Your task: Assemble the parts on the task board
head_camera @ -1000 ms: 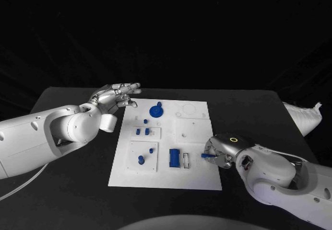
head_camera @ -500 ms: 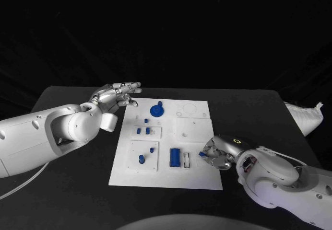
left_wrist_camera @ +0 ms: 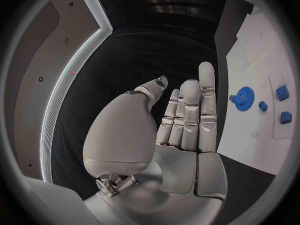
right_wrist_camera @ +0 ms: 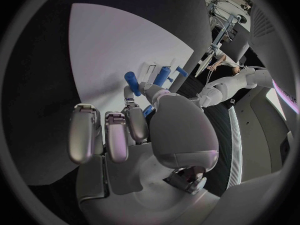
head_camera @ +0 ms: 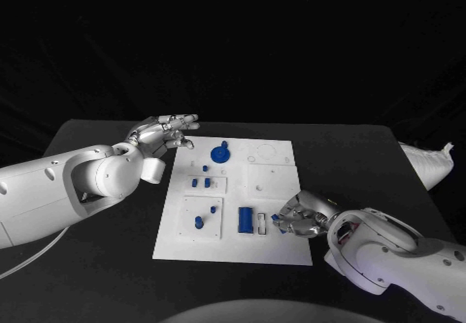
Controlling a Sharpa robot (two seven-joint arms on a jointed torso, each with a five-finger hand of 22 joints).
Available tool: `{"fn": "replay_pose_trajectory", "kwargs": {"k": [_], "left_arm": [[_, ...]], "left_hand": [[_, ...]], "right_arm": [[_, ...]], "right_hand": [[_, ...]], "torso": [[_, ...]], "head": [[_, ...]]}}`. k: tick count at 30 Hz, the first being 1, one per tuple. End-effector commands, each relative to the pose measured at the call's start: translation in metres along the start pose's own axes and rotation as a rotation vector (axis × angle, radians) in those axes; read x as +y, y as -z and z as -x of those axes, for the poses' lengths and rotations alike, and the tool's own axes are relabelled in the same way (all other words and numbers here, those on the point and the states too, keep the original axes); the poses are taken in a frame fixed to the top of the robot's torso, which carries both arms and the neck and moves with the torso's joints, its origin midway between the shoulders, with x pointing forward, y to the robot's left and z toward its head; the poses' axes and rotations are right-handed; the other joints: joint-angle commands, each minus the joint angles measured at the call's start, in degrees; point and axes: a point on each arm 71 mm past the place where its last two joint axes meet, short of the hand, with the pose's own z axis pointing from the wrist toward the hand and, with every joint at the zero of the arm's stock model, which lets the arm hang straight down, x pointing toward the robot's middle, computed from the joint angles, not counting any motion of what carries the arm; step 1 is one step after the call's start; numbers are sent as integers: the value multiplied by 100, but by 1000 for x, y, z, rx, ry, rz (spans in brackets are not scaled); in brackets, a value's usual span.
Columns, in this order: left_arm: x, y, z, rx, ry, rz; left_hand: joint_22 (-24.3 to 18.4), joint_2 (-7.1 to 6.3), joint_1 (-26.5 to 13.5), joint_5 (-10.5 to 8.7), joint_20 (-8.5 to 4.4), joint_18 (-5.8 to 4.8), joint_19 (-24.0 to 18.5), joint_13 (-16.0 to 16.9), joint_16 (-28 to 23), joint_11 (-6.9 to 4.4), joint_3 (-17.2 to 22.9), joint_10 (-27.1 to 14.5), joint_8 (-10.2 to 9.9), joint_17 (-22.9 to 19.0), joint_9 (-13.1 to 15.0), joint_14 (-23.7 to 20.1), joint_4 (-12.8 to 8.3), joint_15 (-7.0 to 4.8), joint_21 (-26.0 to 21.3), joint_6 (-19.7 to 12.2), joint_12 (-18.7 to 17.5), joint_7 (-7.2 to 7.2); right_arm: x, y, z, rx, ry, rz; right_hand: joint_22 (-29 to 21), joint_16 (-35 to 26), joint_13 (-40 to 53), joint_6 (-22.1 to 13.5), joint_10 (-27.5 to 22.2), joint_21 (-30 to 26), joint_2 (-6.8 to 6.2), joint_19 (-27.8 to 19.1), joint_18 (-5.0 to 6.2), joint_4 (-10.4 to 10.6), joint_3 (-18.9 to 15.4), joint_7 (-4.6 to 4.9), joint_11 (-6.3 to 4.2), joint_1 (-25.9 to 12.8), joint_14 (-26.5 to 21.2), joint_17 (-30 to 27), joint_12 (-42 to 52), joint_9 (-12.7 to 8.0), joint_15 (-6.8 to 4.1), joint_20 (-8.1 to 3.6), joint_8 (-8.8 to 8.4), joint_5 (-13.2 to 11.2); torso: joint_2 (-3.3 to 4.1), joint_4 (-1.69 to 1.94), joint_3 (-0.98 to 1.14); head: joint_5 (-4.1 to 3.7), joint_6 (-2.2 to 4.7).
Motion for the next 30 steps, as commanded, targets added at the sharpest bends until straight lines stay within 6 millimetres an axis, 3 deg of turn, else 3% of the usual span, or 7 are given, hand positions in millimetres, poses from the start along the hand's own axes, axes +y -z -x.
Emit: {"fn": "replay_pose_trajectory", "kwargs": {"k": [1, 16, 30], "left_arm": [[0, 0, -4, 24, 5, -6], [0, 0, -5, 30, 1, -6], [0, 0, -6, 33, 2, -4]], "left_hand": [[-8, 32, -30, 28, 34, 106, -20, 7, -26, 9, -38, -42, 23, -6, 2, -42, -5, 15, -20, -52, 20, -7], [-8, 32, -30, 28, 34, 106, -20, 7, -26, 9, -38, -42, 23, -6, 2, -42, -5, 15, -20, -52, 20, -7], [-8, 32, -30, 28, 34, 106, -20, 7, -26, 9, -38, -42, 23, -6, 2, -42, -5, 15, -20, -52, 20, -7]], "right_arm": [[0, -1, -5, 41, -93, -38], [9, -8, -9, 24, -117, -40], [16, -12, -11, 32, -87, -24]], "right_hand": [[22, 41, 491, 206, 48, 19, -21, 75, -54, 32, -104, -148, -20, -139, 526, 1117, 46, 45, -50, -22, 48, 40], [70, 54, 470, 331, 59, 47, 9, 94, -62, 124, -366, -219, -78, -340, 531, 1138, -1, 137, -97, -63, 146, 141], [73, 49, 468, 342, 59, 48, -7, 95, -62, 143, -439, -229, -88, -386, 529, 1131, -9, 162, -108, -74, 170, 127]], "torso": [[1, 3, -2], [1, 7, 4], [1, 5, 3]], "head": [[-14, 4], [18, 2], [31, 1]]}}
